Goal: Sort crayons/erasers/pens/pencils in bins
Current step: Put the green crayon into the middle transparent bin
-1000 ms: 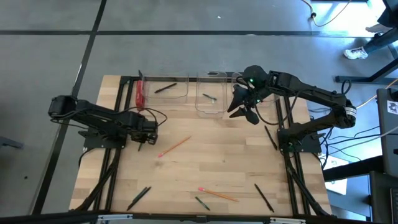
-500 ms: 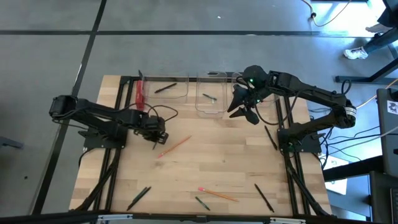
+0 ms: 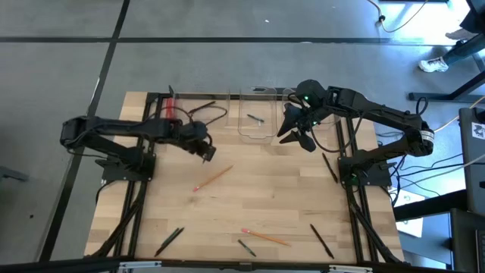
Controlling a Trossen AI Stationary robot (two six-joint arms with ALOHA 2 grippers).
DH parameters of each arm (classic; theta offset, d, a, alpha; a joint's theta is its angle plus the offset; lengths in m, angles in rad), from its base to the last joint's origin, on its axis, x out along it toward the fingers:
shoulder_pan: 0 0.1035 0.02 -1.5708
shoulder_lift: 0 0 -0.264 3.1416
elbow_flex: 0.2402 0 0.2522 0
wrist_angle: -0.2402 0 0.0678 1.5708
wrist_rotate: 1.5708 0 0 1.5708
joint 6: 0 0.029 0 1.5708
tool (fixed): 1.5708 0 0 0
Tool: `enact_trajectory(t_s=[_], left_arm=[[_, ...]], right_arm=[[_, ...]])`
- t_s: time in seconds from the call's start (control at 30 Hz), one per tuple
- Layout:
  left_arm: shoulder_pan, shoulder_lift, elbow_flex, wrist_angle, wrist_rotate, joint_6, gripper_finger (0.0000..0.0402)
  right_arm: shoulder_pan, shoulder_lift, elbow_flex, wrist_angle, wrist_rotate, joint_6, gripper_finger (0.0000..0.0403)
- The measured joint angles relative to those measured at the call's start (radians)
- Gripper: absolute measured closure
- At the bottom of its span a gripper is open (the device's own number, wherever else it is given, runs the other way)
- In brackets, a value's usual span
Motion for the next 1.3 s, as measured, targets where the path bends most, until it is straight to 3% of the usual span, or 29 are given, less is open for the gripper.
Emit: enact_trajectory(t_s=[0.27, 0.5, 0.97, 1.3], left_arm=[[0.116, 0.000, 0.074, 0.156, -0.032, 0.176, 0.0397], [0.198, 0.055, 0.132, 0.320, -0.017, 0.319, 0.0398], [0.269, 0.398, 0.333, 0.507, 0.029, 0.523, 0.0393], [0.263, 0.617, 0.404, 0.524, 0.052, 0.556, 0.0393]], right_arm=[[0.000, 0.000, 0.000, 0.000, 0.005, 0.000, 0.0271], [0.000, 0.000, -0.002, 0.002, 0.098, 0.000, 0.0271], [-0.001, 0.000, -0.003, 0.001, 0.106, 0.000, 0.0271], [-0.001, 0.000, -0.003, 0.001, 0.106, 0.000, 0.0271]])
